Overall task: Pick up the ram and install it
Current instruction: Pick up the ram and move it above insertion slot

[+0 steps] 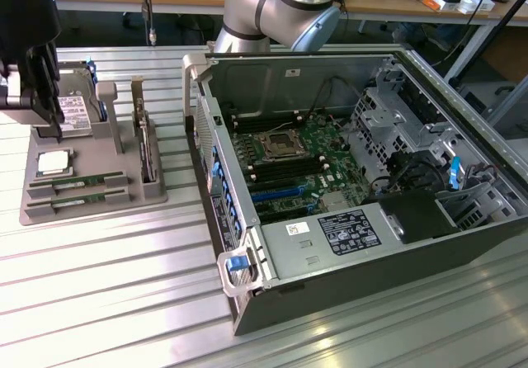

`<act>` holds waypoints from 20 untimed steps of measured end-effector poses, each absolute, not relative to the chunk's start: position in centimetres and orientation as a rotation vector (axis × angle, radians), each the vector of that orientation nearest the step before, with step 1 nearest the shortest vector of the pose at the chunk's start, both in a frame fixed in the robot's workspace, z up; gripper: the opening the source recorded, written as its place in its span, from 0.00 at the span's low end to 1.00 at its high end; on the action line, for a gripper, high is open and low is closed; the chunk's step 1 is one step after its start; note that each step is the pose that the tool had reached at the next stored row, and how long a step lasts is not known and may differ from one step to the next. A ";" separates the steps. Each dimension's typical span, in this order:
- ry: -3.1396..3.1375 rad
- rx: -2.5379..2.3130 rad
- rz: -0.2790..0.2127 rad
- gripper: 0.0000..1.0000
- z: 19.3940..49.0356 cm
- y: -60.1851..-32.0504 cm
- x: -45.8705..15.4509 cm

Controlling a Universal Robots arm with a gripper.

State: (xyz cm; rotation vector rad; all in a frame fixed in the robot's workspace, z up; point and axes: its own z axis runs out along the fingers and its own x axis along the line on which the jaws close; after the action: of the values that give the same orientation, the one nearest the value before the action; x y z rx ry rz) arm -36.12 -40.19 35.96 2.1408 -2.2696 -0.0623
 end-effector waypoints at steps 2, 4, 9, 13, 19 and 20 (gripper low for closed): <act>-2.270 2.141 -0.062 0.30 35.8 -40.2 -36.1; -2.270 2.141 -0.062 0.30 35.7 -40.2 -36.1; -2.270 2.141 -0.062 0.30 35.5 -40.2 -36.1; -2.270 2.141 -0.062 0.30 35.3 -40.2 -36.1; -2.270 2.141 -0.062 0.30 35.0 -40.2 -36.1; -2.270 2.141 -0.062 0.30 35.0 -40.2 -36.1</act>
State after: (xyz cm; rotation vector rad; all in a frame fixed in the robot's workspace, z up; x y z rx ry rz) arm -36.12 -40.19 34.99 2.1408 -2.2697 -0.0623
